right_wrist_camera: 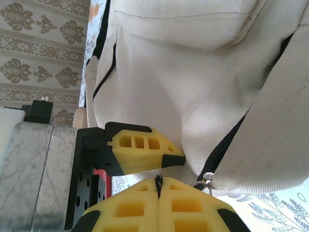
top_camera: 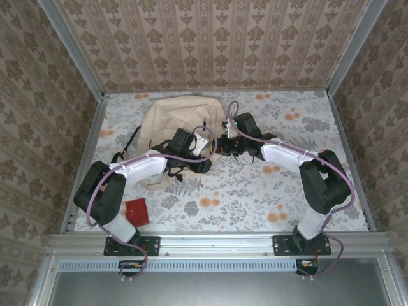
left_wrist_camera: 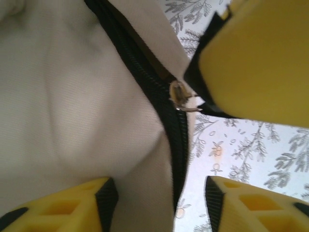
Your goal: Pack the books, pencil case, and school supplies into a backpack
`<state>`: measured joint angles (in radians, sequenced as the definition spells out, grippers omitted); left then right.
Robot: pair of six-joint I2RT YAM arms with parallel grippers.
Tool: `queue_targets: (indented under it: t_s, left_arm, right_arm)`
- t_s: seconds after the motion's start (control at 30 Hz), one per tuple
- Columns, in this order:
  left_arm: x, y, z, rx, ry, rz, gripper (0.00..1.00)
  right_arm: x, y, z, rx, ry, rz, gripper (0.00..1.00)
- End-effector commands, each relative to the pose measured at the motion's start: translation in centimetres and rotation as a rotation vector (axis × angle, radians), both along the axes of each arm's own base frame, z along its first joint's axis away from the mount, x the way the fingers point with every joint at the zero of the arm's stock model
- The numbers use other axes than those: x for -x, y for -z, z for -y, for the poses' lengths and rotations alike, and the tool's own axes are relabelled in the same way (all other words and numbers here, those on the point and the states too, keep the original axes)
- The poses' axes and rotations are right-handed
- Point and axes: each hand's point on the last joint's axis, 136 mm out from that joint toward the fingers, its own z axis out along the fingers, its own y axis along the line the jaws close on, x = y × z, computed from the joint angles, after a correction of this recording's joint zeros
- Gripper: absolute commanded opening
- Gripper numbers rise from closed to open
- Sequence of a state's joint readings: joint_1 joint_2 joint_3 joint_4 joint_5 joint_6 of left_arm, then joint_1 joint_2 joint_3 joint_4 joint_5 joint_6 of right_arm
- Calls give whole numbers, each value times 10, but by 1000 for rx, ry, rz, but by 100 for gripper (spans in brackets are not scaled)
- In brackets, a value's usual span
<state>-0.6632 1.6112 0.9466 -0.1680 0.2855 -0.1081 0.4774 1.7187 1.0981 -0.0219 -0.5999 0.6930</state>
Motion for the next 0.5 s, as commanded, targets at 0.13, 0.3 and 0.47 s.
queue_targets:
  t_s: [0.13,0.3,0.47]
  left_arm:
    - [1,26,-7,-32,25,6,24]
    - [16,35,-12,-75,52,-39,8]
    - [33,36,-13,-100,88,-64,0]
  right_arm:
    - [-18,-38,5,-65,40,58,0]
    - [-36,-34,8,7,80,71,0]
    - [-57,-28,17,98,139,97,0]
